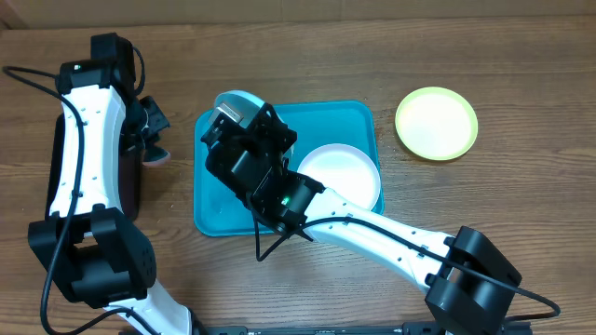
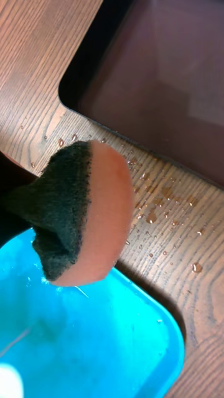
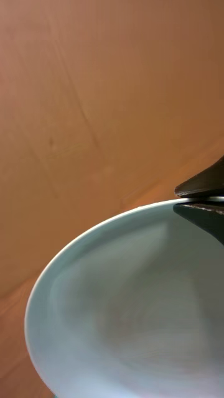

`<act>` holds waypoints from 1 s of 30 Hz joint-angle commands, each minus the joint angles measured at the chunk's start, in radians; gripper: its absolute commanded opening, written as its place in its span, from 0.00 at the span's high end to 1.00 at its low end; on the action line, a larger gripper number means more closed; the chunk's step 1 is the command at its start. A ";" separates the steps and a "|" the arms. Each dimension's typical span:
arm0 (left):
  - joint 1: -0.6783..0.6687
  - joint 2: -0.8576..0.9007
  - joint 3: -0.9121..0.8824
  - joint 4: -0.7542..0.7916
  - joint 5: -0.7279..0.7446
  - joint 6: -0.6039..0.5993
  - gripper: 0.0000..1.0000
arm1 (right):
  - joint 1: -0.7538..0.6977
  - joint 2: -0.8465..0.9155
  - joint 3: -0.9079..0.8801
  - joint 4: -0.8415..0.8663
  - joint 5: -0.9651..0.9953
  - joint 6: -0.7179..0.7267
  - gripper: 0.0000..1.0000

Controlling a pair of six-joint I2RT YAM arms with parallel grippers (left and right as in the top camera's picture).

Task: Clean dirty plates on tray and stack at the side
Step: 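Lift the white plate with the right gripper and carry it right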

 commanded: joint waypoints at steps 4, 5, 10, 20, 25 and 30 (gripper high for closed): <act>0.000 0.009 -0.016 0.003 0.006 -0.011 0.96 | 0.005 -0.018 0.023 0.091 0.148 -0.274 0.96; 0.000 0.009 -0.016 0.003 0.006 -0.011 0.96 | 0.005 -0.018 0.022 0.134 0.175 -0.334 0.96; -0.001 0.009 -0.016 0.004 0.006 -0.011 0.96 | 0.005 -0.018 0.023 0.243 0.233 -0.455 0.96; -0.001 0.009 -0.016 0.008 0.014 -0.011 0.96 | -0.027 -0.017 0.019 -0.041 0.048 0.257 0.96; -0.002 0.009 -0.016 0.008 0.031 -0.011 0.96 | -0.142 -0.008 0.019 -0.276 -0.386 0.534 0.96; -0.002 0.009 -0.017 0.007 0.031 -0.010 0.96 | -0.317 -0.039 0.022 -0.340 -0.578 0.886 0.96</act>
